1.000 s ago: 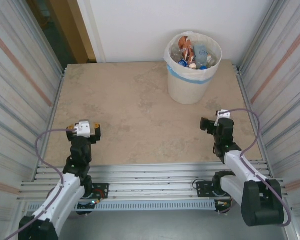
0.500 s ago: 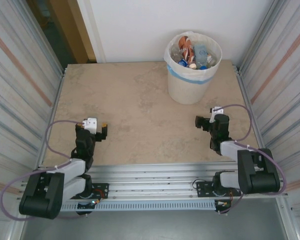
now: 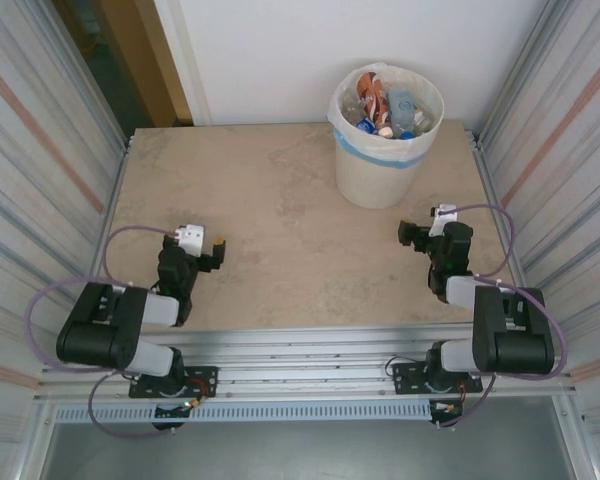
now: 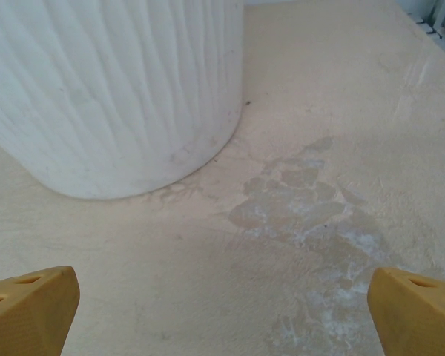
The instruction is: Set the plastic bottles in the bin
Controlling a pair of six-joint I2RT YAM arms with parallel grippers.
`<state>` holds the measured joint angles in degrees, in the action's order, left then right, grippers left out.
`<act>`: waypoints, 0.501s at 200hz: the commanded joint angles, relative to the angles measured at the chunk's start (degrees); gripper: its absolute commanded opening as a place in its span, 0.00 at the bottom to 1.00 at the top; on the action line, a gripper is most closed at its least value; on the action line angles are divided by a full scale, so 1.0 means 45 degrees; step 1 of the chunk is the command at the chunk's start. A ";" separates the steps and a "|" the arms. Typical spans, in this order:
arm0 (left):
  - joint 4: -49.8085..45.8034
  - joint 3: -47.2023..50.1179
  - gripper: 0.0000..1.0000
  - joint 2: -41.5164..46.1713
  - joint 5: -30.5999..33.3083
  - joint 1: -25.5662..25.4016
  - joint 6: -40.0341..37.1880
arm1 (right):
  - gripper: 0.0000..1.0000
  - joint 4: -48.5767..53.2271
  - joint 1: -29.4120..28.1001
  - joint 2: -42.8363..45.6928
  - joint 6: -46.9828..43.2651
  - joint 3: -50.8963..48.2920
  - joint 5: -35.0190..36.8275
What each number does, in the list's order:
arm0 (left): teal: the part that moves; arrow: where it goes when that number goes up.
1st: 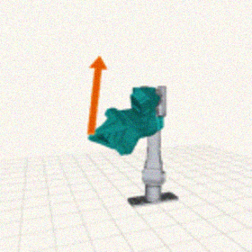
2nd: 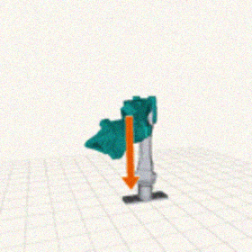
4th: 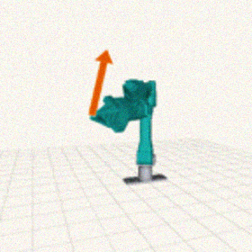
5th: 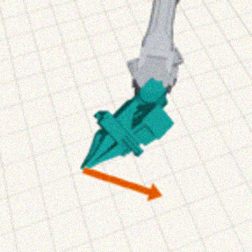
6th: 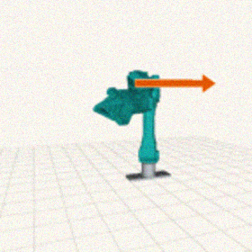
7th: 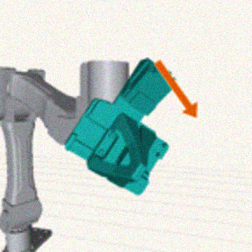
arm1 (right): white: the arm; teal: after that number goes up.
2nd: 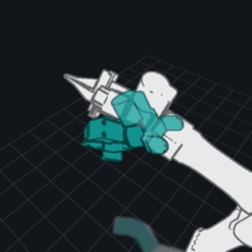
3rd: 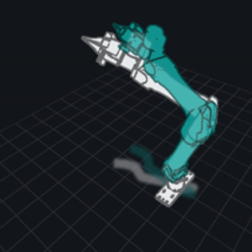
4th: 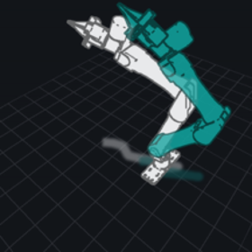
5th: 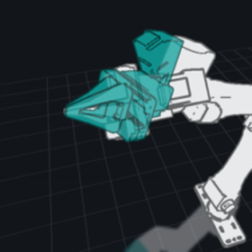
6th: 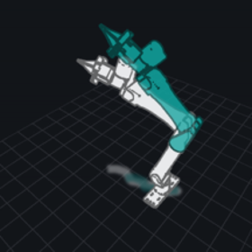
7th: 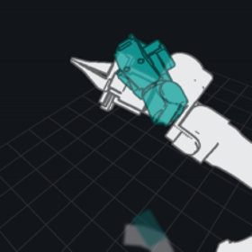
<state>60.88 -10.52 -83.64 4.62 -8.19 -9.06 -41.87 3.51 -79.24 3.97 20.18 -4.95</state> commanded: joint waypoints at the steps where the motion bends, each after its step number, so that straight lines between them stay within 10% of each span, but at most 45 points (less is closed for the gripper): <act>1: 0.1236 -0.0532 0.99 -0.0770 -0.0269 0.0139 -0.0340 | 0.98 -0.1274 0.0119 -0.0655 -0.0108 -0.0131 -0.0874; 50: -0.3497 -0.2931 0.99 -0.0637 -0.2560 0.1683 0.0774 | 0.98 -0.1274 0.0610 -0.1901 0.0203 0.0419 -0.1446; 100: -0.3511 -0.2948 0.99 -0.0684 -0.2501 0.1885 0.1120 | 0.98 -0.0820 0.0106 -0.1992 0.0214 0.0749 0.0005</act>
<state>47.86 -23.88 -86.80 -4.99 0.67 -5.28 -46.46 4.40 -88.09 4.08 22.33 -7.18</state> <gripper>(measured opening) 0.989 0.979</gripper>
